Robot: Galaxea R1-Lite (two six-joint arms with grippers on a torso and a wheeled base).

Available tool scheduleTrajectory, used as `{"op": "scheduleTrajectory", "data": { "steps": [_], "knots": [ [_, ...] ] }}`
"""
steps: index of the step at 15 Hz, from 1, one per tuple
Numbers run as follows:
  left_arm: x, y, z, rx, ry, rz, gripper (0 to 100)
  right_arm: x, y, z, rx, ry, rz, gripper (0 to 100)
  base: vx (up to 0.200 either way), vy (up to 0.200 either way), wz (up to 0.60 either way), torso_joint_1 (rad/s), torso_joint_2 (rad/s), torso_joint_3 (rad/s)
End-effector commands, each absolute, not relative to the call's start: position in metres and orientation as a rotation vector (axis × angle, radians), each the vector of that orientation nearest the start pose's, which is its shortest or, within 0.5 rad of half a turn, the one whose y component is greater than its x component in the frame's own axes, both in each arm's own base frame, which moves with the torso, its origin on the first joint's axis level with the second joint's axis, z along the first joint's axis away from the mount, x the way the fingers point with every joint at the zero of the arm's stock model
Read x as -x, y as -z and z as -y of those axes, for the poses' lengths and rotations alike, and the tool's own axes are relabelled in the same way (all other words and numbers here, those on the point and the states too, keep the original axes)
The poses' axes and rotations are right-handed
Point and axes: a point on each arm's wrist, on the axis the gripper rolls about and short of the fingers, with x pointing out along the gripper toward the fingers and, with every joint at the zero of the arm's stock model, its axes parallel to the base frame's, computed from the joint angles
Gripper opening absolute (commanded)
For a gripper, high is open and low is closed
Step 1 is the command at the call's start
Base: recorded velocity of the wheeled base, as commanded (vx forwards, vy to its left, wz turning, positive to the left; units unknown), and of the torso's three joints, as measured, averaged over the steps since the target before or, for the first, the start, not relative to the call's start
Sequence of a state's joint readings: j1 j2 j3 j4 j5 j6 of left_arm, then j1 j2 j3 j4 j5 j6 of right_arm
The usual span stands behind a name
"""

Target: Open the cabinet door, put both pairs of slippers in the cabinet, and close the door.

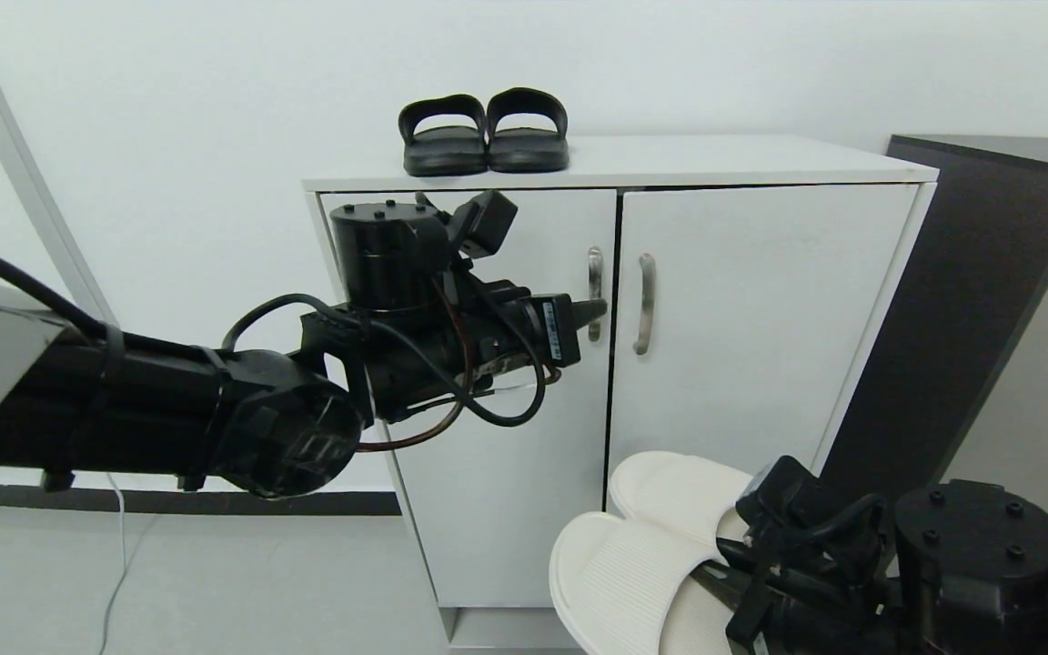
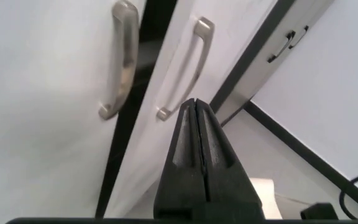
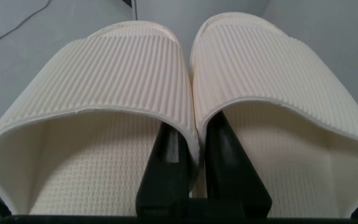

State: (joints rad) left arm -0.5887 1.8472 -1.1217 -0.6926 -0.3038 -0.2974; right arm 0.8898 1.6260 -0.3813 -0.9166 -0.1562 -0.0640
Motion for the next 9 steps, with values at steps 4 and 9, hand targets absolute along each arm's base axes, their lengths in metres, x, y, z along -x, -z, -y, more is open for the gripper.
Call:
{"op": "scheduleTrajectory", "data": {
  "steps": [4, 9],
  "knots": [
    [-0.288, -0.237, 0.198, 0.3, 0.879, -0.149, 0, -0.155, -0.125, -0.186, 0.231, -0.74, -0.268, 0, 0.0, 0.0, 0.0, 0.0, 0.0, 0.0],
    [-0.306, -0.237, 0.19, 0.319, 0.834, -0.14, 0, -0.154, -0.124, -0.186, 0.247, -0.742, -0.267, 0, 0.0, 0.0, 0.0, 0.0, 0.0, 0.0]
  ]
}}
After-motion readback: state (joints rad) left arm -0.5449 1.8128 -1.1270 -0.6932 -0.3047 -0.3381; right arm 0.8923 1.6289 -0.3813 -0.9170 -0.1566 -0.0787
